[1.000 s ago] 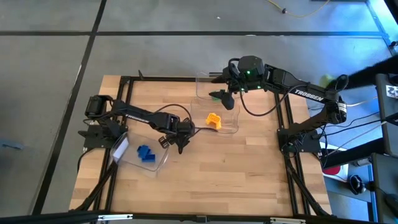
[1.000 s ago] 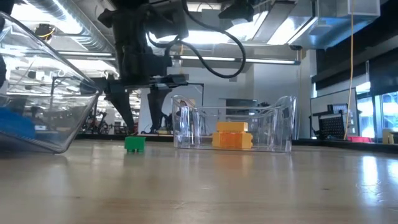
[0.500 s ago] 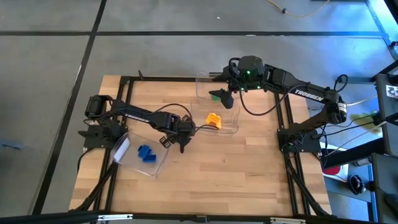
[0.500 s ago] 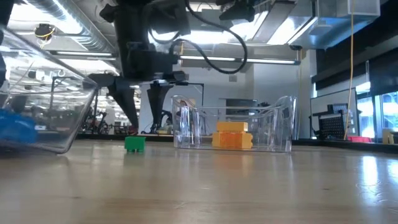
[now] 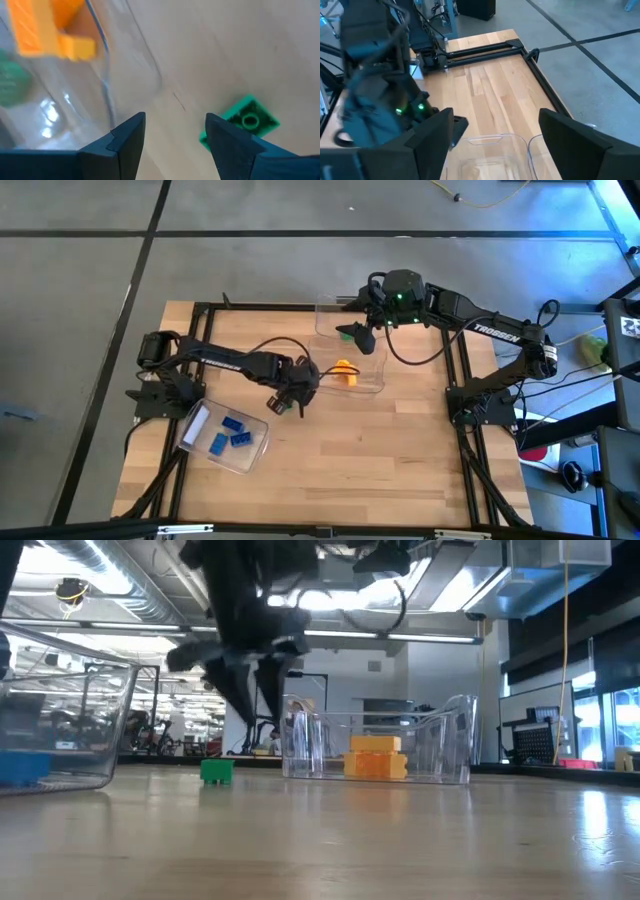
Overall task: Sort & place blocks by color
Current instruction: Put the green game piece into the top transparent bin
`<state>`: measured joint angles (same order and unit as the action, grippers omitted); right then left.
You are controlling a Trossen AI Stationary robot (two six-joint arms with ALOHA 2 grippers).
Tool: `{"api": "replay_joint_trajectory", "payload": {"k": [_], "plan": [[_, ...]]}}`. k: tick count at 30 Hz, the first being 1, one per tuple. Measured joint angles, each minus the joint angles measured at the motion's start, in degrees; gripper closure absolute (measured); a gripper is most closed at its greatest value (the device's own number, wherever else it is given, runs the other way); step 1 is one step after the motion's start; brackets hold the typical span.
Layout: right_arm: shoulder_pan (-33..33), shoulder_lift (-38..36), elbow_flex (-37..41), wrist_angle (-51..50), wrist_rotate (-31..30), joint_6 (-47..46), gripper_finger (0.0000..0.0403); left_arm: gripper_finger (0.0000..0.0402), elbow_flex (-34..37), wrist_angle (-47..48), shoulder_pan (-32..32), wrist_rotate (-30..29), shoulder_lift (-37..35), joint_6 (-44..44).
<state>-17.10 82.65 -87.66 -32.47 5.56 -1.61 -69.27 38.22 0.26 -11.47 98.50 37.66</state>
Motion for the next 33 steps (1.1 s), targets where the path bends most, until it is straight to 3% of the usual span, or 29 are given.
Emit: {"api": "replay_joint_trajectory", "payload": {"k": [9,15,27,33], "plan": [[0.0,0.0,0.0,0.0,0.0,-1.6,0.0107,0.0215,5.9,-1.2,-1.3,-0.4,0.0,-0.1],[0.0,0.0,0.0,0.0,0.0,-2.8,0.0107,0.0215,6.2,-1.5,-2.6,4.8,0.0,0.8],[0.1,0.0,0.0,-0.1,0.0,-5.3,0.0107,0.0215,6.3,2.0,-2.9,7.2,0.0,10.6],[0.2,0.0,0.0,-0.1,0.0,-6.0,0.0107,0.0215,6.3,-0.8,-1.5,8.2,0.0,10.7]]}}
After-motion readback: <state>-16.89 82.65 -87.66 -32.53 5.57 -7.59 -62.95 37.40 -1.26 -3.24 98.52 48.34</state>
